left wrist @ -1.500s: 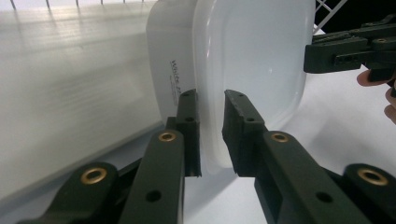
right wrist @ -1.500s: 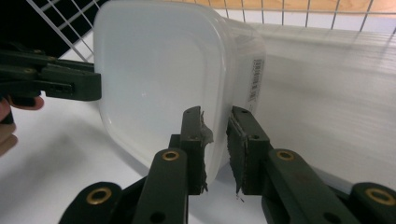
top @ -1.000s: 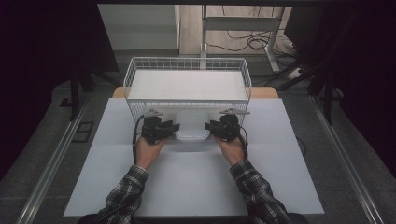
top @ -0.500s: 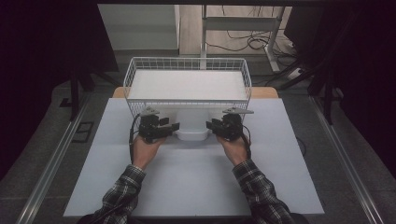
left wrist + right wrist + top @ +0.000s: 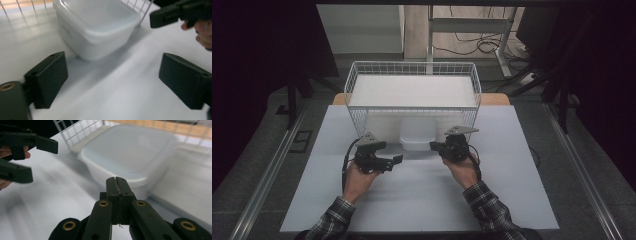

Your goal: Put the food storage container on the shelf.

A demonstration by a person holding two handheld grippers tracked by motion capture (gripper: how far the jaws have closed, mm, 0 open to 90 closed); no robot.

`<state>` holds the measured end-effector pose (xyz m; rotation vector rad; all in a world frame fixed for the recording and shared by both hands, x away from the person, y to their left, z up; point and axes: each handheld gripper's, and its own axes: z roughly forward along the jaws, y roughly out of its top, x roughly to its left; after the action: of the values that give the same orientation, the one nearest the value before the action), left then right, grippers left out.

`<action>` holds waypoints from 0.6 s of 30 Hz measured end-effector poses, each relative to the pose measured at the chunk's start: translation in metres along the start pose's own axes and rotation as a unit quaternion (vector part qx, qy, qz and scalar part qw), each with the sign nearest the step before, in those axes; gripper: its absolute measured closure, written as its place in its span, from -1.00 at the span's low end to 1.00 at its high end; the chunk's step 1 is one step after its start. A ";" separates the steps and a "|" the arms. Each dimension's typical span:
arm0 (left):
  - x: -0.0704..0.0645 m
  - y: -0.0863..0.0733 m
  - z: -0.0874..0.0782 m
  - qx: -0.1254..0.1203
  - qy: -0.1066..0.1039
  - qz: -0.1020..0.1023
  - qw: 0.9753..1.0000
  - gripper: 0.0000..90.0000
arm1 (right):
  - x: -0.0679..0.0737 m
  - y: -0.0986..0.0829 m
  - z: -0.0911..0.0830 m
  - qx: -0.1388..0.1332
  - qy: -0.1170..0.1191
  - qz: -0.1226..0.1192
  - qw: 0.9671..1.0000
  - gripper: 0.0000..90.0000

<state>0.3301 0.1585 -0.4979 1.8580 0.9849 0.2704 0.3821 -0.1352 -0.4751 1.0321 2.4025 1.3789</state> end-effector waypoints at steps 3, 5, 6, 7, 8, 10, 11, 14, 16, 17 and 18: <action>-0.007 -0.009 -0.007 -0.002 0.002 0.006 1.000 -0.91 | 0.006 -0.002 0.010 0.009 0.004 -0.010 1.000 0.98; -0.011 -0.016 -0.012 -0.005 0.002 0.011 1.000 -0.93 | 0.009 -0.004 0.017 0.018 0.005 -0.011 1.000 0.98; -0.012 -0.020 -0.014 -0.003 0.004 0.014 1.000 -0.94 | 0.009 -0.004 0.019 0.021 0.006 -0.010 1.000 0.98; -0.013 -0.023 -0.015 -0.002 0.006 0.016 1.000 -0.95 | 0.010 -0.004 0.022 0.024 0.007 -0.011 1.000 0.98; -0.015 -0.027 -0.017 0.000 0.009 0.018 1.000 -0.96 | 0.010 -0.004 0.025 0.026 0.007 -0.012 1.000 0.98; -0.017 -0.034 -0.020 0.005 0.010 0.019 1.000 -0.96 | 0.012 -0.004 0.031 0.031 0.008 -0.011 0.999 0.98; -0.018 -0.037 -0.022 0.008 0.012 0.021 1.000 -0.96 | 0.012 -0.004 0.034 0.033 0.008 -0.011 0.999 0.98; -0.022 -0.046 -0.029 0.011 0.010 0.018 1.000 -0.96 | 0.012 -0.003 0.043 0.036 0.005 -0.009 0.999 0.98; -0.023 -0.051 -0.034 0.009 0.010 0.017 1.000 -0.96 | 0.011 -0.003 0.046 0.036 0.004 -0.008 0.999 0.98; -0.024 -0.053 -0.037 0.007 0.010 0.016 1.000 -0.96 | 0.010 -0.003 0.048 0.037 0.003 -0.006 0.999 0.98; -0.024 -0.053 -0.037 0.007 0.010 0.016 1.000 -0.96 | 0.010 -0.002 0.050 0.037 0.002 -0.007 0.999 0.98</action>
<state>0.2669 0.1755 -0.5186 1.8878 0.9740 0.3035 0.3976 -0.0952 -0.5031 1.0278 2.4753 1.2975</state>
